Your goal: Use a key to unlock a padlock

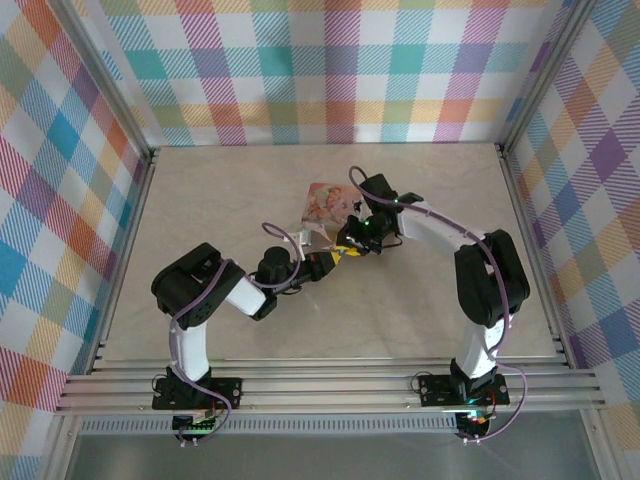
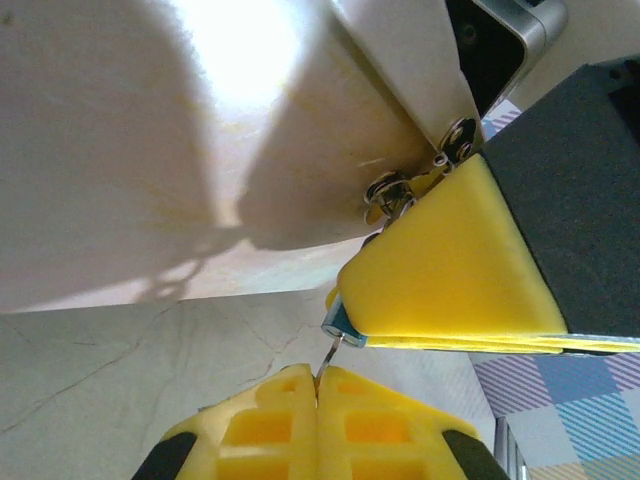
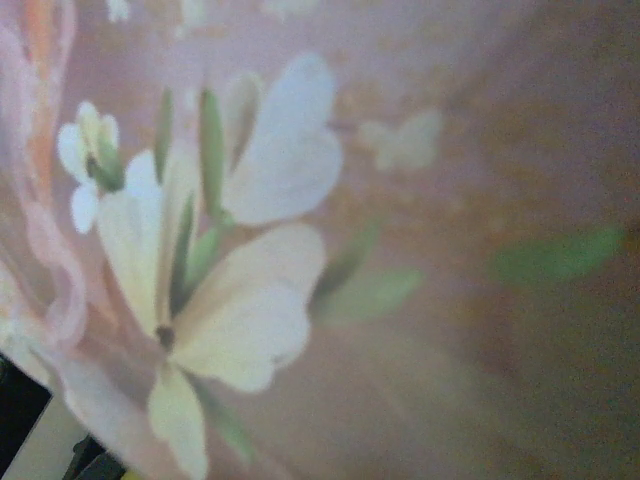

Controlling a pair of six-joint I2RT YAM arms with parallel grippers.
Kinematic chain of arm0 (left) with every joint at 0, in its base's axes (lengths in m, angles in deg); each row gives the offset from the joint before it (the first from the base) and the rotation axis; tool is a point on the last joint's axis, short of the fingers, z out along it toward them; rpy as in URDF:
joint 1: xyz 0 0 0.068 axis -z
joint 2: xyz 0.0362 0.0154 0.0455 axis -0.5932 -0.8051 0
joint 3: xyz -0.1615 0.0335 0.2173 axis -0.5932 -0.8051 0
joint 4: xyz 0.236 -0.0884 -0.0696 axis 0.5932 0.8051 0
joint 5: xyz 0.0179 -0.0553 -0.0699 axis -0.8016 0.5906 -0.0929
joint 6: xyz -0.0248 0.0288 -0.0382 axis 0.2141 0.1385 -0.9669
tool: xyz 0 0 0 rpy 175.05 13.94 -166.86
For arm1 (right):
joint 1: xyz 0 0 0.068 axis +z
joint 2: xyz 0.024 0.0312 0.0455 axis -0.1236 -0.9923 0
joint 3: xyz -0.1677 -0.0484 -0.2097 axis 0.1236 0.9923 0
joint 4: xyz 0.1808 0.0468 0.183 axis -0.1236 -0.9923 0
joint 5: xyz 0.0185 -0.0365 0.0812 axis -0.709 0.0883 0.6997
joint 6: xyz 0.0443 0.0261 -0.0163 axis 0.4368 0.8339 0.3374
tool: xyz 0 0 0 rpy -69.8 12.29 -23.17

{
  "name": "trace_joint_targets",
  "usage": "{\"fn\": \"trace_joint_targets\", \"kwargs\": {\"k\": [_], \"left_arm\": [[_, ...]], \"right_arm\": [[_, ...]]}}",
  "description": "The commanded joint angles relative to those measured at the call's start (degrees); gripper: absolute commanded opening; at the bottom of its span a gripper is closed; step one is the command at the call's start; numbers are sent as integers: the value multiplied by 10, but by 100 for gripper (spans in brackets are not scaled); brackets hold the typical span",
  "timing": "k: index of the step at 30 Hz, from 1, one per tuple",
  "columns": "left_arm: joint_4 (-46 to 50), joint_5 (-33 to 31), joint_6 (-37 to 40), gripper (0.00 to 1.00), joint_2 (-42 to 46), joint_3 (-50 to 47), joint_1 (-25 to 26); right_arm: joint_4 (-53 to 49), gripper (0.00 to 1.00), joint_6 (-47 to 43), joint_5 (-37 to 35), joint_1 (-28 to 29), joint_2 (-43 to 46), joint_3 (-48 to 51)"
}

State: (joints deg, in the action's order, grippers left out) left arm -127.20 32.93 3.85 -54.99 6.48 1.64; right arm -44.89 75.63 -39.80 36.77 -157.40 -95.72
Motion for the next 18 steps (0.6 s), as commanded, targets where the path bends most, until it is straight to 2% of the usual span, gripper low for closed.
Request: {"fn": "trace_joint_targets", "kwargs": {"k": [1, 18], "left_arm": [[-52, 11, 3, 0, -26, 4, 7], [-43, -3, -43, 0, -82, 29, -4]], "right_arm": [[1, 0, 37, 71, 16, -45, 27], [38, 0, 37, 56, 16, -106, 32]]}}
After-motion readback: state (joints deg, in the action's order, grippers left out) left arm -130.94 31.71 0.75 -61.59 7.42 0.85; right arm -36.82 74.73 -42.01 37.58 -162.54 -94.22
